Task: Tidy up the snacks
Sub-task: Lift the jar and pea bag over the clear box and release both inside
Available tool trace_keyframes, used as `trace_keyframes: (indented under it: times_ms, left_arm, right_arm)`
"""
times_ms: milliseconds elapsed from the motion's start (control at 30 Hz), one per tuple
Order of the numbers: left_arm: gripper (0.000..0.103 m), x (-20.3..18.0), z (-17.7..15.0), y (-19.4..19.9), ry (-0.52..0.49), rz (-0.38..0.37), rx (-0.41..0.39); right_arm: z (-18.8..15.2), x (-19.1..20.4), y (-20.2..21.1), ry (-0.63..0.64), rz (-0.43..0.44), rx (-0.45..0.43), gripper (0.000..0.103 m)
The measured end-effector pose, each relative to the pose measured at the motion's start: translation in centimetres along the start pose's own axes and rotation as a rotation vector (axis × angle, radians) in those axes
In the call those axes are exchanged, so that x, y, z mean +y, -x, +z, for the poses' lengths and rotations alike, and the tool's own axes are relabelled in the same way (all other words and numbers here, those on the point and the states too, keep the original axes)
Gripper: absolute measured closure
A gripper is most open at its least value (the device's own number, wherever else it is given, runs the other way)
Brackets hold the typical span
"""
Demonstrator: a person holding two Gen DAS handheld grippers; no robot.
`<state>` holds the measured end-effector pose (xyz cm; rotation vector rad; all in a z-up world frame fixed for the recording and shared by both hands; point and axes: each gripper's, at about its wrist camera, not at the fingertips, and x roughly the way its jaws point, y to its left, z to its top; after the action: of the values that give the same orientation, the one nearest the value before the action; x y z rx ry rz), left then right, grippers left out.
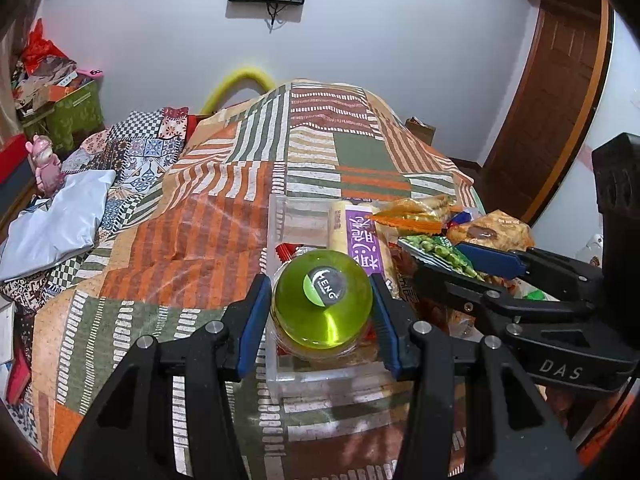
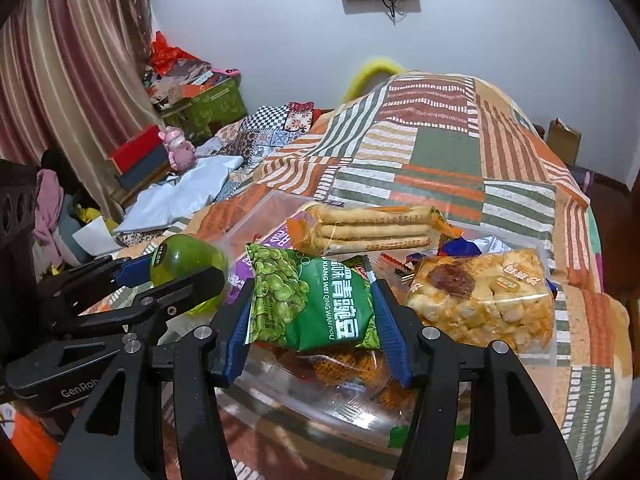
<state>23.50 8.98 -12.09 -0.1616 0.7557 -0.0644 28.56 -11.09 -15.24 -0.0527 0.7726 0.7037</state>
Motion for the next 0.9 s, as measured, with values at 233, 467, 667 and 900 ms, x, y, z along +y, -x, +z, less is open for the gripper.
trace_keyframes:
  times_ms: [233,467,667,900]
  left_arm:
    - [0.055,-0.4,-0.4,0.7,-0.015,-0.008,0.014]
    - [0.053,-0.8,-0.5,1.6,-0.030,-0.001,0.002]
    - [0.053,-0.6,-0.6,1.7,-0.017,0.008,0.013]
    - [0.053,-1.5,0.2,5.3,-0.020,0.014,-0.066]
  right_arm:
    - [-0.1,-0.1,0.7,-0.013,0.006,0.009,0.035]
    - [-0.2,-0.1,2.1,-0.019,0.013,-0.013,0.028]
    - [-0.4,-0.7,3.2,-0.046,0.013,-0.031,0.027]
    - [-0.4,-0.9,6.3,-0.059,0.005,-0.088,0.027]
